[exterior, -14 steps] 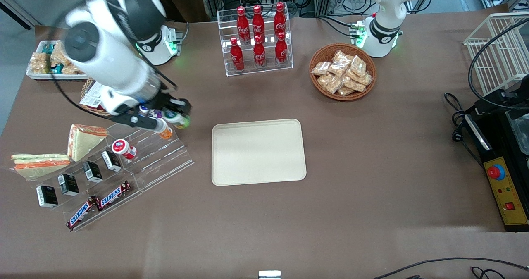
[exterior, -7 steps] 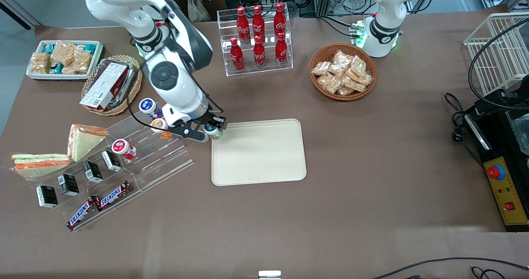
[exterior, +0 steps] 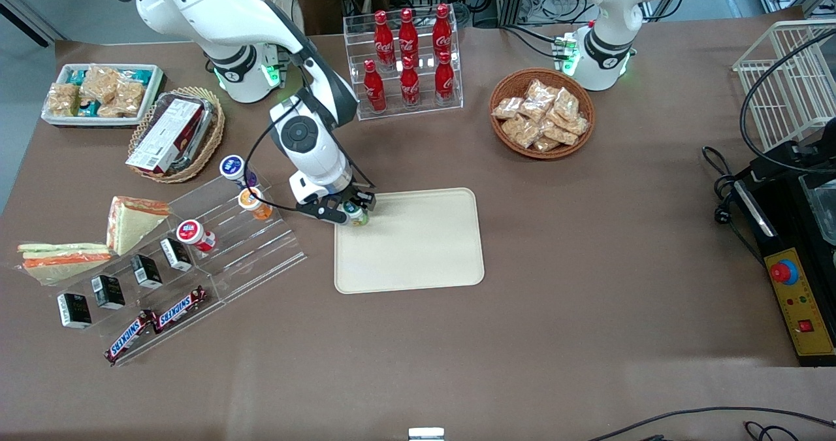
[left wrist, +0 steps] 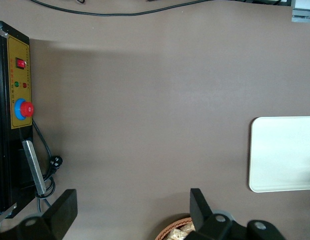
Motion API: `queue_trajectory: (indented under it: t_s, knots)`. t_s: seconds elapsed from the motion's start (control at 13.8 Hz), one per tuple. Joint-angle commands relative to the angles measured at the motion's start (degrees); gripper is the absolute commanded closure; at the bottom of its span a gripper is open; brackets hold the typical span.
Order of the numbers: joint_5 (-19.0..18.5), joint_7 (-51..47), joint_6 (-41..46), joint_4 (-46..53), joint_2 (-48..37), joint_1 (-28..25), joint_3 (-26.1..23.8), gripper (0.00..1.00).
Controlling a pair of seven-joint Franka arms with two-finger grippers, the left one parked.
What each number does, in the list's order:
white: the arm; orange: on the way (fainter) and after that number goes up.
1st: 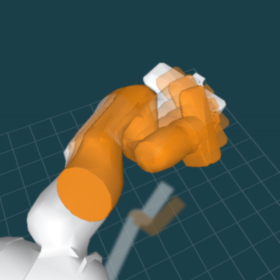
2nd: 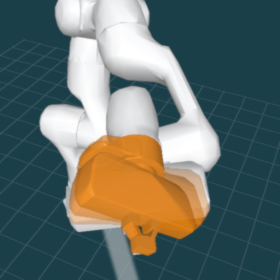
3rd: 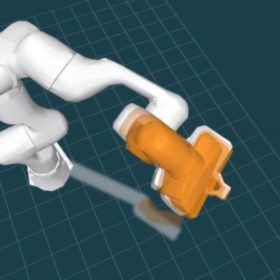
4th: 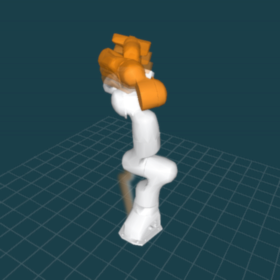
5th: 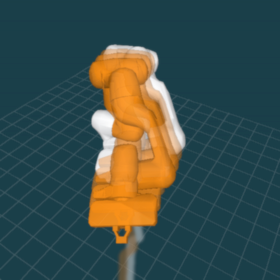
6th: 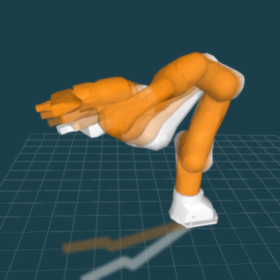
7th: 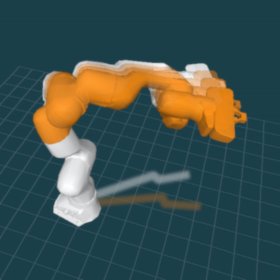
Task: Place green gum on tray
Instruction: 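Lower the bottle onto the tray corner and open the right gripper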
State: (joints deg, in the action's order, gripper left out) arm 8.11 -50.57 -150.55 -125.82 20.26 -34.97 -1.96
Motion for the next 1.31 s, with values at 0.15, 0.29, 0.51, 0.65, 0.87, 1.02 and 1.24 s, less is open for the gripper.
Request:
queue_trajectory:
  t_s: [0.15, 0.29, 0.51, 0.65, 0.87, 1.02, 1.24]
  knots:
    - [0.42, -1.02, -1.24, 0.4, 0.48, -0.28, 0.2, 0.0]
    - [0.42, -0.93, -1.24, 0.4, 0.39, -0.28, 0.2, 0.0]
    - [0.33, 0.12, -0.45, 0.92, -0.57, -0.1, 0.46, 0.0]
    - [-0.89, 0.48, 2.87, 1.97, -2.59, 0.16, 0.55, 0.0]
    - [-3.53, 0.48, 16.2, 8.54, -5.66, 0.52, 0.9, 0.0]
    - [-3.89, 0.74, 25.08, 13.47, -8.12, 0.6, 0.99, 0.0]
    - [-4.24, 7.21, 38.27, 21.03, -13.04, 3.76, 0.46, 0.0]
